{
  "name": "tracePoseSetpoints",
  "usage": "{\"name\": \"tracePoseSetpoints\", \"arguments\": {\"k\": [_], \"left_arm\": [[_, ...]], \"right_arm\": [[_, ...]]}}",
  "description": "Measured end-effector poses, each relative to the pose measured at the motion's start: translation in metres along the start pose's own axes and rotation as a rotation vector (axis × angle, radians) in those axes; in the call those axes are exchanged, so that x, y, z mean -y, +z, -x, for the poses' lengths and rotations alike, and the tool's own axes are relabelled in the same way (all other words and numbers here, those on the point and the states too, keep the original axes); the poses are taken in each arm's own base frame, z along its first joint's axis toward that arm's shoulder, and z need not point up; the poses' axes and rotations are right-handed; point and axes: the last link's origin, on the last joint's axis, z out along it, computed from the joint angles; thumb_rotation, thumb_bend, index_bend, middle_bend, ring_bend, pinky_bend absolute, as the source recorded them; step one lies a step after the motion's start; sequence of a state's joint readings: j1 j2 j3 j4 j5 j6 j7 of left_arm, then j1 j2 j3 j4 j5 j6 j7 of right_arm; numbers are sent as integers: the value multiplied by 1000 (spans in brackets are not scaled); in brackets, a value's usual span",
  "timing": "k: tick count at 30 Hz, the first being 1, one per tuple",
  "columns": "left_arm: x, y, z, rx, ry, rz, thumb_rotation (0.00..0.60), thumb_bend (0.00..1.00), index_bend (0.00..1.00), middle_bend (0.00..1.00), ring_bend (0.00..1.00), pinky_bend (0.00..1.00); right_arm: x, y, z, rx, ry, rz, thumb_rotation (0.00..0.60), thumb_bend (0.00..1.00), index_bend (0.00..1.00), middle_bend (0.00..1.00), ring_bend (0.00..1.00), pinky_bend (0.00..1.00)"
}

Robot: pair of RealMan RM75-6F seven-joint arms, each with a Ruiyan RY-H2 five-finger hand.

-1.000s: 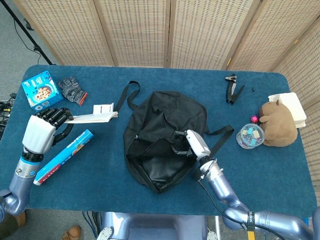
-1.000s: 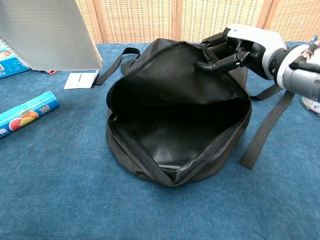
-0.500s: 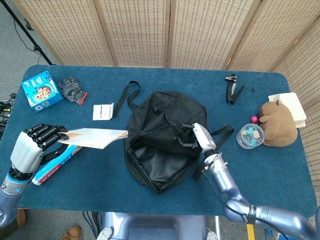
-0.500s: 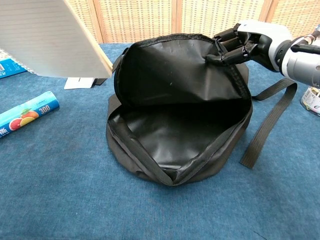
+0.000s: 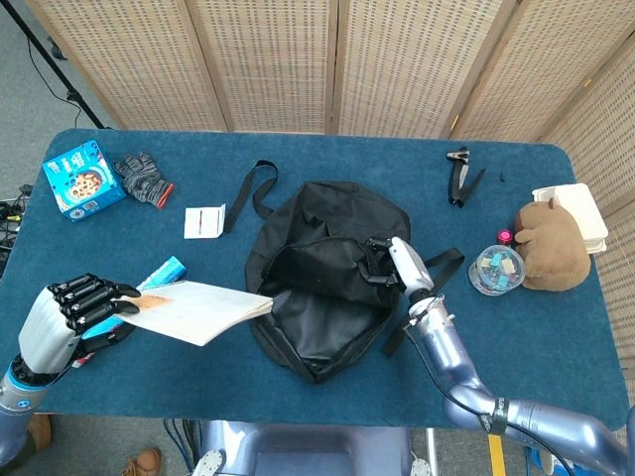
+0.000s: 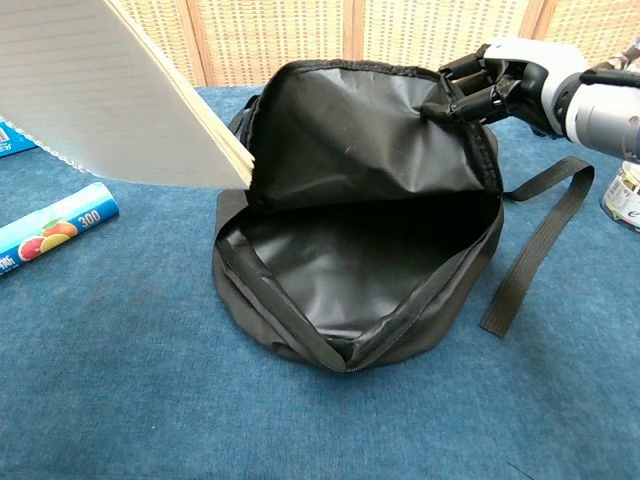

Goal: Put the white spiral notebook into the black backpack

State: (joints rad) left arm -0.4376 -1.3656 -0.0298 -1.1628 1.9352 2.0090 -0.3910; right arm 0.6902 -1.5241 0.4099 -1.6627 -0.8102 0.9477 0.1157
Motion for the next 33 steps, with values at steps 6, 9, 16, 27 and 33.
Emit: {"name": "tracePoseSetpoints", "arguments": {"k": [6, 9, 16, 27, 33], "left_arm": [[-13, 11, 25, -13, -59, 64, 600, 448, 746, 530, 572, 690], [-23, 19, 47, -22, -83, 116, 600, 449, 746, 530, 572, 690], [-46, 39, 104, -14, -72, 255, 600, 449, 749, 530, 572, 690], [-52, 59, 169, 41, 17, 339, 600, 442, 750, 536, 572, 690], [-55, 51, 180, 95, 8, 367, 600, 432, 750, 536, 570, 690]], "right_arm": [[6, -5, -3, 17, 32, 3, 600, 502, 607, 553, 399, 519], [10, -8, -6, 28, 45, 6, 600, 503, 607, 553, 399, 517], [15, -14, -15, 58, 76, 23, 600, 503, 609, 556, 398, 511], [23, -24, -30, 118, 90, 47, 600, 503, 610, 558, 398, 465], [28, -25, -31, 122, 84, 39, 600, 504, 610, 559, 398, 459]]}}
